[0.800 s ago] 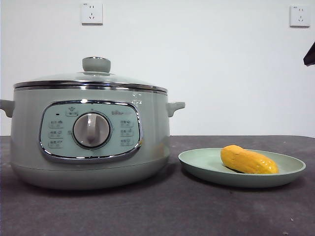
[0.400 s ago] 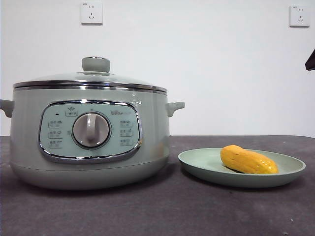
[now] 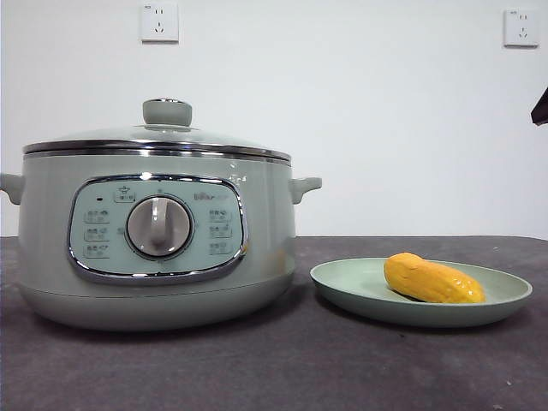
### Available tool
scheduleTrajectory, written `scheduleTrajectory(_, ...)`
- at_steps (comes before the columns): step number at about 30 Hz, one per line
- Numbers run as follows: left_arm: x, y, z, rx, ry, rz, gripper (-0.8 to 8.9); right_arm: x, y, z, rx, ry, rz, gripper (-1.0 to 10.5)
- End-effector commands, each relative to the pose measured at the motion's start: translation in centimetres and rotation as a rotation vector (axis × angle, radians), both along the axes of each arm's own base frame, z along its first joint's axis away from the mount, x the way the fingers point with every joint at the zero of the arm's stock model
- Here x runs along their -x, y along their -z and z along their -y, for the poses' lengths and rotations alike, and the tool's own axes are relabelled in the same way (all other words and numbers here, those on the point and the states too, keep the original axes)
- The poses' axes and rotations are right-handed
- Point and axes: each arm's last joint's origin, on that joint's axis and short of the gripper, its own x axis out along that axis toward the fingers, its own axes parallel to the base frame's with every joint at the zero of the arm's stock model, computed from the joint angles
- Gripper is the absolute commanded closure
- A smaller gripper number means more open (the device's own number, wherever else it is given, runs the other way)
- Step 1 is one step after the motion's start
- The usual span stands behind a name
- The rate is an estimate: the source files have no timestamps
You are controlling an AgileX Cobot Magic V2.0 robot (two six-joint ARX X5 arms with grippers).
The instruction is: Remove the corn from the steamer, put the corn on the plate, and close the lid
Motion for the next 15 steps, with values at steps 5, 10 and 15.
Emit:
scheduleTrajectory(5, -0.6, 2.8, -1.4, 0.026, -0.203, 0.147, 8.17, 0.0, 0.4, 0.0, -0.001, 0.002, -0.019, 9.4)
scheduleTrajectory(10, -2.1, 7.1, -1.8, 0.021, -0.247, 0.083, 8.17, 0.1, 0.5, 0.0, 0.004, 0.002, -0.029, 9.4)
scheduleTrajectory(15, -3.1, 10.4, -2.0, 0.064, -0.282, 0.046, 8.17, 0.1, 0.5, 0.0, 0.005, 0.003, -0.030, 9.4)
